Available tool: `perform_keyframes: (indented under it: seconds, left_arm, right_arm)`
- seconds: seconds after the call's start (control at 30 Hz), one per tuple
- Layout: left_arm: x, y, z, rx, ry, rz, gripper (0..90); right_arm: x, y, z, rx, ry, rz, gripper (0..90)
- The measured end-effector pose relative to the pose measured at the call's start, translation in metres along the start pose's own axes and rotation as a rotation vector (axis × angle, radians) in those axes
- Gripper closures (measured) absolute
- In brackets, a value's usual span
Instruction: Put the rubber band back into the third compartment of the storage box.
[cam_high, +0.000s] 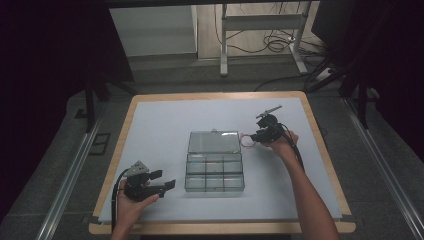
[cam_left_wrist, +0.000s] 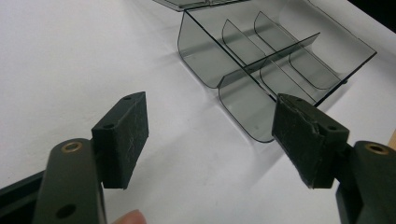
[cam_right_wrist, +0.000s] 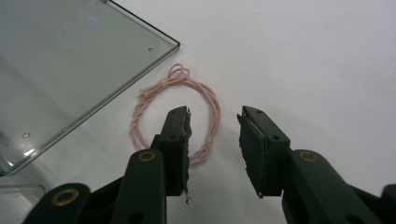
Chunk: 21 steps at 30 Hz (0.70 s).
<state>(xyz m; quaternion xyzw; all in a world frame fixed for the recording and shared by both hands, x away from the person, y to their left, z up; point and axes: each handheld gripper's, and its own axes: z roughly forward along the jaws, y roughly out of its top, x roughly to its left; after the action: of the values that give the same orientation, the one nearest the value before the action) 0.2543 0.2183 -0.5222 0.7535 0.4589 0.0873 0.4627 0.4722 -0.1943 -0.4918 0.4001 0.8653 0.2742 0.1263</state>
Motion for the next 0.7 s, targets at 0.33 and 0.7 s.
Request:
perform_keyframes:
  seconds: [0.33,0.7]
  left_arm:
    - [0.000,0.000,0.000,0.003,0.003,0.004,27.6]
    - [0.002,-0.001,-0.001,0.001,0.005,0.001,27.7]
  right_arm:
    - [0.000,0.006,0.012,0.064,-0.004,-0.001,66.3]
    - [0.003,0.009,0.019,0.116,-0.021,0.009,79.2]
